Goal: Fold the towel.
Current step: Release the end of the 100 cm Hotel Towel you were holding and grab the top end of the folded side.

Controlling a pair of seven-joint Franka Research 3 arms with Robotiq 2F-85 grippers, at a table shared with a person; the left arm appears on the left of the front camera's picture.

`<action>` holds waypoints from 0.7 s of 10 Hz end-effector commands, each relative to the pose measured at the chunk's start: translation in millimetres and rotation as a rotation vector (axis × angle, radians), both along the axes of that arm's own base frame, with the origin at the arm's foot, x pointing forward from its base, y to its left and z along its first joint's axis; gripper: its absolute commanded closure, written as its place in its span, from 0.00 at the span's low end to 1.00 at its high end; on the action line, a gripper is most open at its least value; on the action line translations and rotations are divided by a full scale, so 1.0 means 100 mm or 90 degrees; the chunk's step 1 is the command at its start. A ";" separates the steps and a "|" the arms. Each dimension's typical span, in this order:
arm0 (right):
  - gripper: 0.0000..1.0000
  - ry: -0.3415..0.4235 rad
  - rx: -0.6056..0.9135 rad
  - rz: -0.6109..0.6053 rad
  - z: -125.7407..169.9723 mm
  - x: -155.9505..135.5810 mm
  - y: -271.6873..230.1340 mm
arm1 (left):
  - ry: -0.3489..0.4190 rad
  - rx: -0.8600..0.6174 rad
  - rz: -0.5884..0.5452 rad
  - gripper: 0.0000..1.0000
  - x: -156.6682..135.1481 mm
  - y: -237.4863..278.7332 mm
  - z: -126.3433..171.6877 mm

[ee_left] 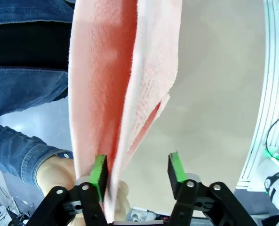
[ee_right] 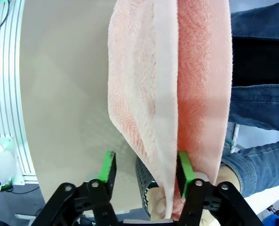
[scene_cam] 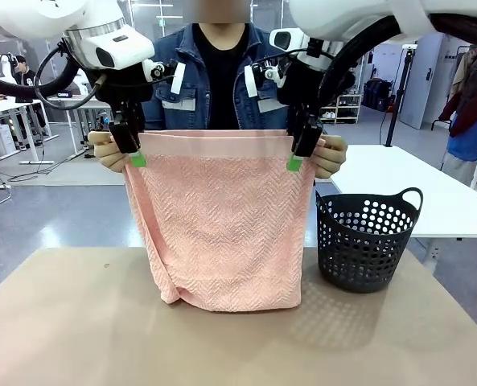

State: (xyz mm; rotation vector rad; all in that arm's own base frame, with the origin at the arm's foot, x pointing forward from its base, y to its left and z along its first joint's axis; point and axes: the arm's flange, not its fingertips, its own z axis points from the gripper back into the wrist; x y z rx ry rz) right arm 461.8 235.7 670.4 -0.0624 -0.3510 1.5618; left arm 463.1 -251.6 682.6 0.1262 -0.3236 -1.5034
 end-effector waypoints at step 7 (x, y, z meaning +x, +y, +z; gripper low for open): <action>0.00 -0.117 0.007 0.006 0.57 -0.37 -0.11 | -0.112 -0.050 0.001 0.00 -0.35 0.14 0.64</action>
